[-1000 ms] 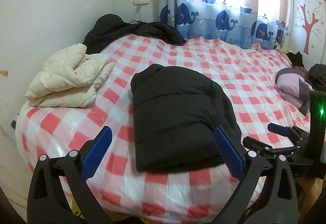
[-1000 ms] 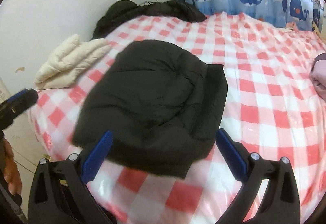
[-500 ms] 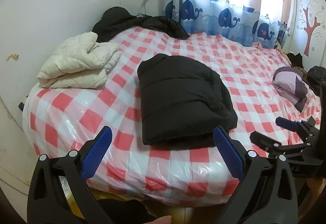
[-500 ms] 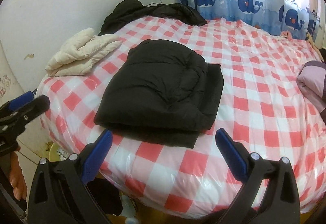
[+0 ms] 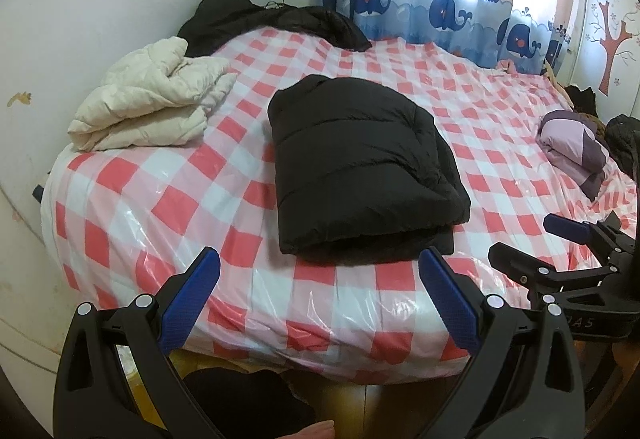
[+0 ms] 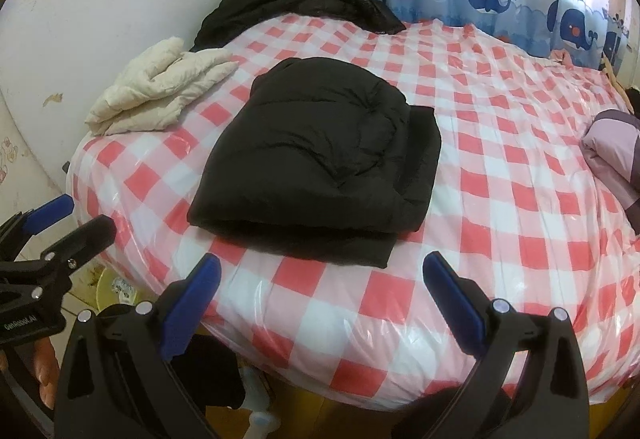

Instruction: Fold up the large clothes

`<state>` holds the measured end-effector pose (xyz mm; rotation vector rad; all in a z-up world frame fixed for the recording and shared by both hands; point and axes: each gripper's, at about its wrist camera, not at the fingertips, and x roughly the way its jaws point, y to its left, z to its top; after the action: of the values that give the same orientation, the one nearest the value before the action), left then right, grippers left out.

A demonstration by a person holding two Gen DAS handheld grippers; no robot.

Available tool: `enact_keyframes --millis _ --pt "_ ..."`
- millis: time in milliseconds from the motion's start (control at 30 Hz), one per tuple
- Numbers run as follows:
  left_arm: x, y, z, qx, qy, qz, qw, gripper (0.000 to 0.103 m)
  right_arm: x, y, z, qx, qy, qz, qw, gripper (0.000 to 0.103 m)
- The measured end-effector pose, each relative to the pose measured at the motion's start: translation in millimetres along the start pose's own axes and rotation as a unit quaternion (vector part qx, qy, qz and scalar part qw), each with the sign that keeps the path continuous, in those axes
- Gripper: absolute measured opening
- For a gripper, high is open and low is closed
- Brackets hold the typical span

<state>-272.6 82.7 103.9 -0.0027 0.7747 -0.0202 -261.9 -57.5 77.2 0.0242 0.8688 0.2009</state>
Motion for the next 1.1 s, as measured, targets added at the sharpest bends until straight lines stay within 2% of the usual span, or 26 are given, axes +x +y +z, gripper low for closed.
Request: enact_keyframes --millis 467,900,1100 --pt "25.1 6.8 -6.3 0.001 0.055 -0.006 0.9984 0.095 6.8 2.5 -6.4 -0.013 0.021 -0.017 1.0 0.097" --pt "36.7 3.4 -12.3 0.004 0.071 -0.005 0.9974 0.095 16.9 3.4 -10.0 -0.021 0.037 -0.018 0.999 0.097" --pt "57.5 6.7 -13.8 -0.002 0.09 -0.003 0.9959 0.095 30.3 2.6 -12.8 -0.021 0.051 -0.013 0.998 0.097"
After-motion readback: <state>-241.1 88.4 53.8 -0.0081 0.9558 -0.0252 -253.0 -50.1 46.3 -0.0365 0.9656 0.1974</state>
